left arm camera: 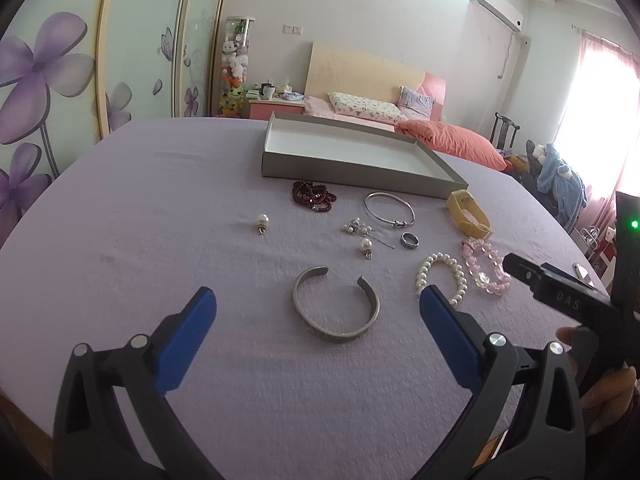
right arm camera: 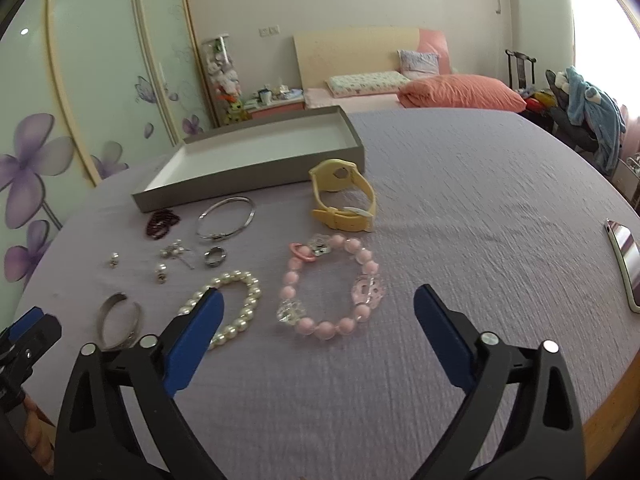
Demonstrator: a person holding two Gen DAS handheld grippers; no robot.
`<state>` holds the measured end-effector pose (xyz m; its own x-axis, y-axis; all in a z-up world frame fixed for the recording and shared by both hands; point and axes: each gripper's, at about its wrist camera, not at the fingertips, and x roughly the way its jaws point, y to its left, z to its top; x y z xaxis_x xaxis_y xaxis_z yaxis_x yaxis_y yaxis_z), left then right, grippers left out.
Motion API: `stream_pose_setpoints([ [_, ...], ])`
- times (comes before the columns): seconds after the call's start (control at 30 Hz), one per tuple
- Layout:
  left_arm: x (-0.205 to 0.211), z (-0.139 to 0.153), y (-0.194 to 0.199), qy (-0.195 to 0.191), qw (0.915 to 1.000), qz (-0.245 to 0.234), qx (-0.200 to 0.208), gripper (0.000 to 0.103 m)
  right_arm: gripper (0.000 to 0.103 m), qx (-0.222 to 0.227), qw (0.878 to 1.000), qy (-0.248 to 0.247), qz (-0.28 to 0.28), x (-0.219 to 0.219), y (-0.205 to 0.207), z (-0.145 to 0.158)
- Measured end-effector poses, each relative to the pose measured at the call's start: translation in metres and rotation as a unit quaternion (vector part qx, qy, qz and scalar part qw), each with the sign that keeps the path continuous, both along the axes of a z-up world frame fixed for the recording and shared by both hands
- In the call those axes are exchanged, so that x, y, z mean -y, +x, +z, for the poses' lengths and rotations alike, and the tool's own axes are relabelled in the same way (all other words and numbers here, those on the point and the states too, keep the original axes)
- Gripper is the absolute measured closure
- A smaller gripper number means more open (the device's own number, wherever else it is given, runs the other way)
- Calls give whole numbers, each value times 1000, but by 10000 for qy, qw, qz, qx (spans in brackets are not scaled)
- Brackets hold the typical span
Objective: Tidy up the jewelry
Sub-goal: 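Grasp the pink beaded bracelet with the right tool while the left tool grasps the silver cuff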
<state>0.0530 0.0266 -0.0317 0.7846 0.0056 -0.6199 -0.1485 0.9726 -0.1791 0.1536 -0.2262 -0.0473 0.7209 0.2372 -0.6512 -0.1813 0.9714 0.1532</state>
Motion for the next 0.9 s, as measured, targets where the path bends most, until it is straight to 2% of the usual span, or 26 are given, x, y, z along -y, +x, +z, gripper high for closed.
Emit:
stream_pose_setpoints([
  [0.23, 4, -11, 18, 161, 9997, -38, -205, 2, 33, -406, 9982, -432, -112, 1, 25, -11],
  [0.37, 4, -15, 23, 188, 9994, -44, -274, 2, 46, -642, 9965, -511, -140, 1, 32, -23],
  [0.5, 4, -20, 28, 176, 9992, -54, -349, 2, 54, -601, 9958, -665, -178, -1, 32, -25],
  [0.67, 7, -23, 33, 194, 9988, -86, -436, 2, 79, -513, 9957, -751, -143, -4, 28, -23],
  [0.73, 8, -25, 35, 221, 9986, -93, -476, 2, 79, -488, 9957, -770, -129, -4, 27, -23],
  [0.9, 14, -29, 43, 406, 9969, -134, -654, 2, 79, -435, 9979, -462, -147, 3, 30, -19],
])
